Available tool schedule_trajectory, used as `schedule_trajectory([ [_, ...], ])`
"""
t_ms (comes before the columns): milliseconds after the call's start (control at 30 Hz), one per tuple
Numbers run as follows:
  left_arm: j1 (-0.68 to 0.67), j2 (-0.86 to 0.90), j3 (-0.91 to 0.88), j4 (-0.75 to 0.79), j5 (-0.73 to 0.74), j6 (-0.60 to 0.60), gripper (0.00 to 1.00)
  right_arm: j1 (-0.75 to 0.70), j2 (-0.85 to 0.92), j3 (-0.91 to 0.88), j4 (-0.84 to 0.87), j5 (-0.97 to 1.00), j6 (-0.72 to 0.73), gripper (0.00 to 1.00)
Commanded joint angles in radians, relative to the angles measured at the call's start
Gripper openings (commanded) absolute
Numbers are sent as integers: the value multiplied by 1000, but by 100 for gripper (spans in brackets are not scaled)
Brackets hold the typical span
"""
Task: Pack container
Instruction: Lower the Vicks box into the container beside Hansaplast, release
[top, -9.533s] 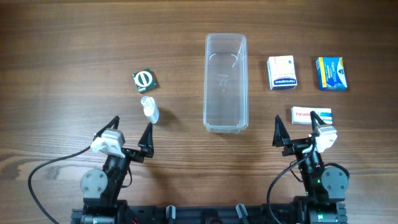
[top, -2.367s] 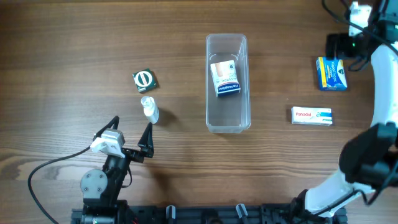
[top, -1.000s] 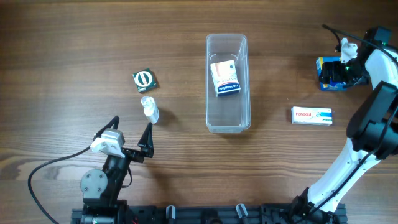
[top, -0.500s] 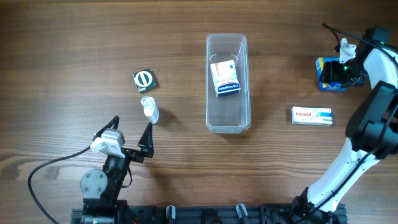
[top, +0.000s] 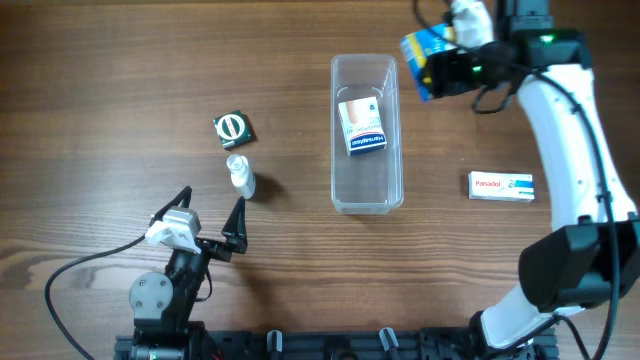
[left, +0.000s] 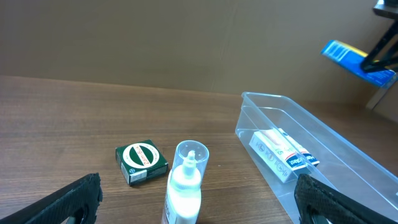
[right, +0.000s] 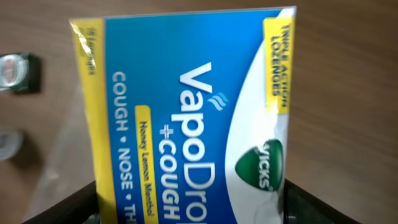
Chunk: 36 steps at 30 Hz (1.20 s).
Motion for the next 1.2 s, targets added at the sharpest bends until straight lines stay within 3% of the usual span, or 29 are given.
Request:
schedule_trajectory([
  [0,8,-6,-6,-2,8,19,100,90,8,8,-19,53,136,80],
  [300,8,-6,-6,-2,8,19,100,269,32,-23,51,151,227,81],
  [533,8,-6,-6,-2,8,19,100,274,41,-23,46,168,237,84],
  [900,8,-6,-6,-2,8,19,100,274,41,-36,-184,231,234,74],
  [933,8,-6,-6,-2,8,19,100,274,41,-43,-193,230,235,70],
  [1000,8,-6,-6,-2,8,19,100,275,41,-68,-203,194,235,46],
  [1167,8,-5,-6,-2,8,19,100,279,41,-90,-201,155,235,7],
])
